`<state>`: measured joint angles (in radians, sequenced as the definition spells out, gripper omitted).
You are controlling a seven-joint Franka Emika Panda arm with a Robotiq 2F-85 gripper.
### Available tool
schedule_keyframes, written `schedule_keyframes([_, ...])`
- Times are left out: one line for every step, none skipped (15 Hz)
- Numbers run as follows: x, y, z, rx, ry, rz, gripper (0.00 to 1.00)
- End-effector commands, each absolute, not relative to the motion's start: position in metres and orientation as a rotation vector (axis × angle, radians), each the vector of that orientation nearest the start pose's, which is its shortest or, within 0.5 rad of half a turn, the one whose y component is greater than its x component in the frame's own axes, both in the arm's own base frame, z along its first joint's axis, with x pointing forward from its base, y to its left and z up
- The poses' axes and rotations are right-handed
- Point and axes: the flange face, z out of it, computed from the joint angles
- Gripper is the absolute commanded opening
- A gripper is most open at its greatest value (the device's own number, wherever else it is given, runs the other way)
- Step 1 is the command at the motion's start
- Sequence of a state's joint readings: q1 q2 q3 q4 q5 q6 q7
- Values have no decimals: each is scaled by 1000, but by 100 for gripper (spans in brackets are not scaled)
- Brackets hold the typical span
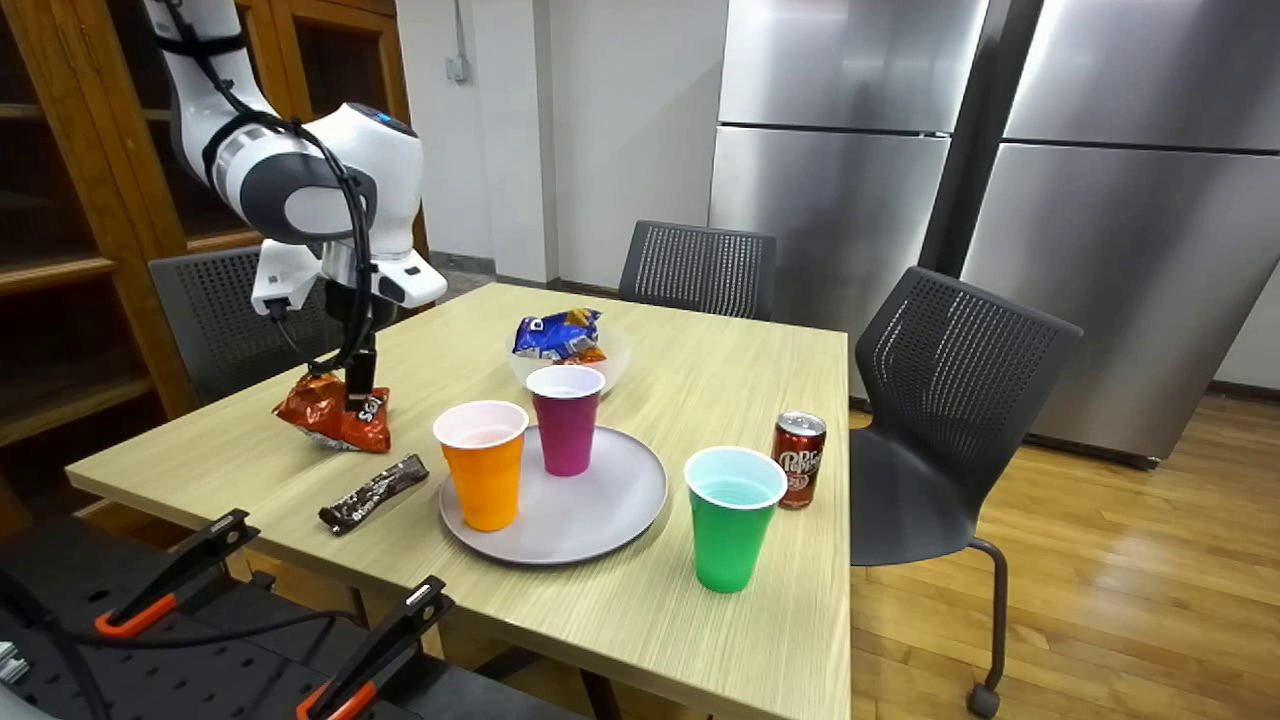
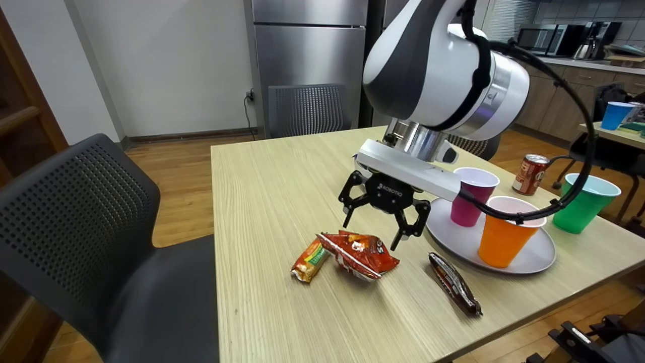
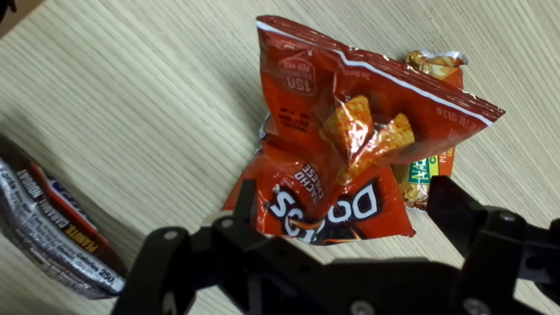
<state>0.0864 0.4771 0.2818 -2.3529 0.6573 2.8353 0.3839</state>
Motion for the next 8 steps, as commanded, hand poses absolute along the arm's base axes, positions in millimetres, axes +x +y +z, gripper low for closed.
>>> schedule_keyframes([474, 161, 132, -2641, 921, 246, 100])
schedule_keyframes([474, 160, 132, -2636, 922, 253, 100])
schedule_keyframes([475, 160, 132, -2630, 925, 255, 100])
schedule_keyframes([475, 159, 132, -2624, 929, 259, 100])
schedule_keyframes([475, 158, 132, -2619, 933, 262, 100])
schedule_keyframes([475, 157, 132, -2613, 936, 269, 100])
schedule_keyframes([475, 156, 131, -2610, 939, 272, 100])
schedule_keyframes([476, 156, 130, -2603, 943, 281, 100])
